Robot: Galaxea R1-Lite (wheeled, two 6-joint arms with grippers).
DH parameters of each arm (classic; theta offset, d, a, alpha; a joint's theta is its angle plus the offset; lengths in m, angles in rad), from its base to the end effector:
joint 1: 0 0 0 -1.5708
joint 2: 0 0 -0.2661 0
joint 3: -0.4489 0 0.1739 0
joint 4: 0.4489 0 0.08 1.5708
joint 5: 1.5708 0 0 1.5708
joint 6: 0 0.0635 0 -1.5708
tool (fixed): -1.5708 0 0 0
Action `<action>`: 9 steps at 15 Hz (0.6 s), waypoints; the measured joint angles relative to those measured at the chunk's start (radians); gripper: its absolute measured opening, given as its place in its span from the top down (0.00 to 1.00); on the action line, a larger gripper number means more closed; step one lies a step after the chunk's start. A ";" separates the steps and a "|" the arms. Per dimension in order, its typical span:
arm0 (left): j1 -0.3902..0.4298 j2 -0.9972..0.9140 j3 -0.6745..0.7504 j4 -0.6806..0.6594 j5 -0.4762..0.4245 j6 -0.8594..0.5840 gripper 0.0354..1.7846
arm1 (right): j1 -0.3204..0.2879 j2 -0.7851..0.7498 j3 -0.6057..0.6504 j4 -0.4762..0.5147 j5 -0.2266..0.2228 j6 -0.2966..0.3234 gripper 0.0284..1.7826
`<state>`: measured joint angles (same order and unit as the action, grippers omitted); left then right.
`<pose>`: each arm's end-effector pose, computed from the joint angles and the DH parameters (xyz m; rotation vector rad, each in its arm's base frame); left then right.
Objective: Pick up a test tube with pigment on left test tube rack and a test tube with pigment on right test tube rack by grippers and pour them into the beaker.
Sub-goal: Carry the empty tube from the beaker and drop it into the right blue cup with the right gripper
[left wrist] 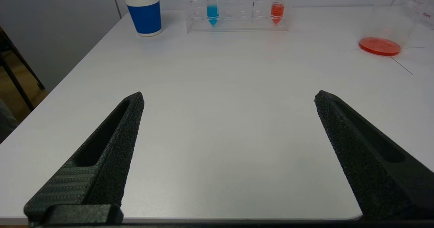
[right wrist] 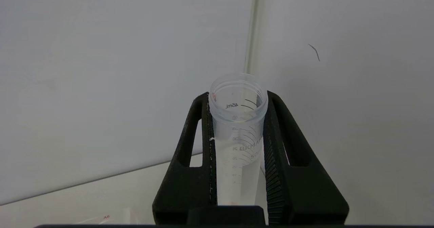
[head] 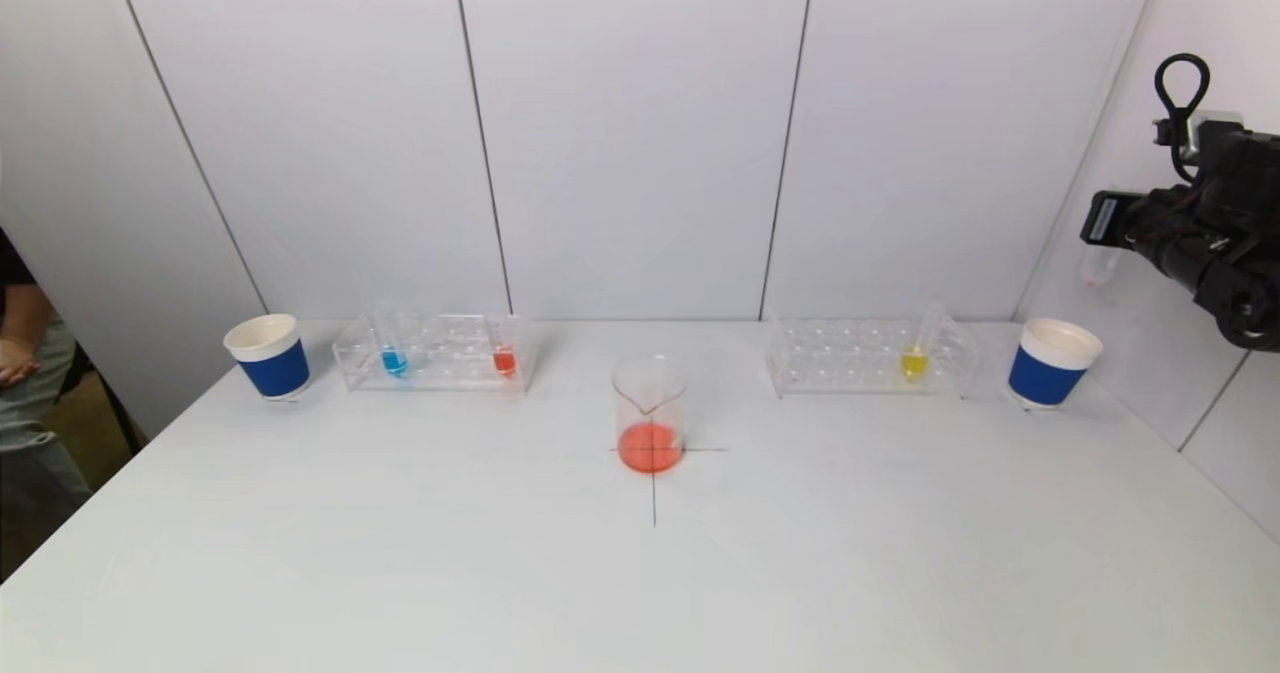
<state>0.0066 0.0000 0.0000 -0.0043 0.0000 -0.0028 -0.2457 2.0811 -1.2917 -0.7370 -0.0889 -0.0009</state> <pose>0.0341 0.0002 0.0761 -0.0028 -0.0043 0.0066 0.4224 -0.1117 0.1666 0.0032 0.0526 -0.3345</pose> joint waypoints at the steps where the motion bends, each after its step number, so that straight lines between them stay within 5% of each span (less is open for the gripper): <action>1: 0.000 0.000 0.000 0.000 0.000 0.000 0.01 | 0.000 0.010 0.020 -0.029 0.003 0.000 0.76; 9: 0.000 0.000 0.000 0.000 0.000 0.000 0.01 | 0.000 0.074 0.169 -0.201 0.010 0.007 0.76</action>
<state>0.0062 0.0000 0.0000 -0.0043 0.0000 -0.0028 -0.2453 2.1551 -1.1223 -0.9381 -0.0794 0.0062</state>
